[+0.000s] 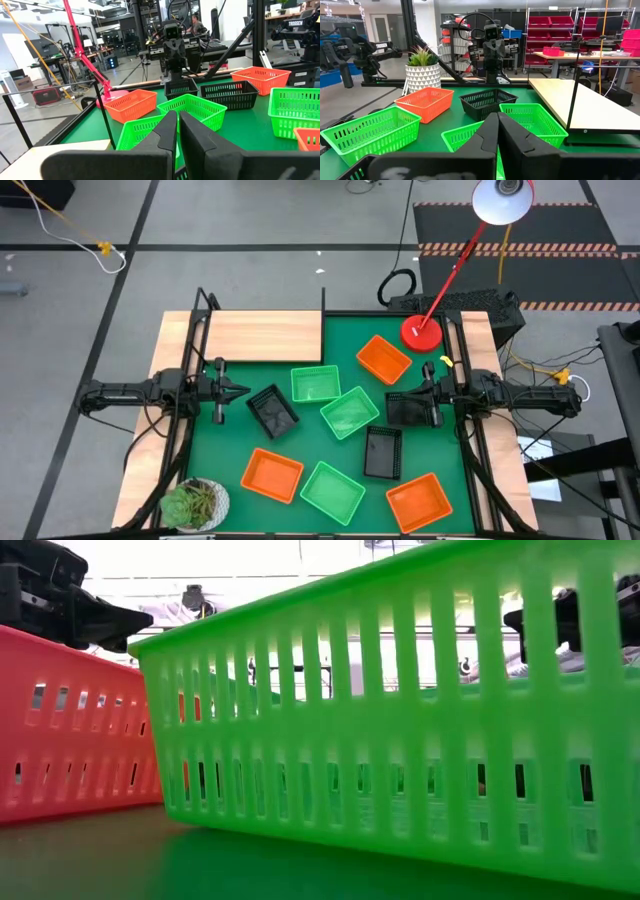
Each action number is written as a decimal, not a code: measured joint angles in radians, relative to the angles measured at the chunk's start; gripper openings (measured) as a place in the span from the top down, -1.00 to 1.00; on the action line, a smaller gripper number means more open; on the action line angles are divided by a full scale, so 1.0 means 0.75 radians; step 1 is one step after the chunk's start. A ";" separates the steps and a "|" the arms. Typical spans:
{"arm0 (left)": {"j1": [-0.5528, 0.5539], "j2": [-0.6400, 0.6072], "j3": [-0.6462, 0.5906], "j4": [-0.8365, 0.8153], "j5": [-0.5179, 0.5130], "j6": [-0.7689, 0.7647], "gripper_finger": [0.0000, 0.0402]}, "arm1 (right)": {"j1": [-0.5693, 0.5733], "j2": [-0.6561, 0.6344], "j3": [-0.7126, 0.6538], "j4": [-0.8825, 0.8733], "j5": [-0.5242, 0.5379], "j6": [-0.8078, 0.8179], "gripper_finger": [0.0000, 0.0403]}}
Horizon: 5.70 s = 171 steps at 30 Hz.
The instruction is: Stack baskets on shelf by color
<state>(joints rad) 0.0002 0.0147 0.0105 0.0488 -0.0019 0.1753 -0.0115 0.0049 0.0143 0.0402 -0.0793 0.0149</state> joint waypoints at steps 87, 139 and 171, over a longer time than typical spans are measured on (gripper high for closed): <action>0.000 0.000 0.000 0.010 0.000 0.000 0.88 | 0.000 0.542 0.918 -0.250 0.070 0.088 1.00; -0.005 0.975 1.580 -0.968 0.039 -0.317 0.88 | -0.010 1.195 1.169 -0.485 0.146 0.030 1.00; -0.216 1.180 1.101 -0.496 -0.187 -0.211 0.88 | -0.012 1.342 1.169 -0.374 0.145 0.148 1.00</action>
<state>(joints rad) -0.1620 0.8998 0.8364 -0.3232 -0.1424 0.0170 -0.0204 1.0118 0.8913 -0.2399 0.0292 0.1261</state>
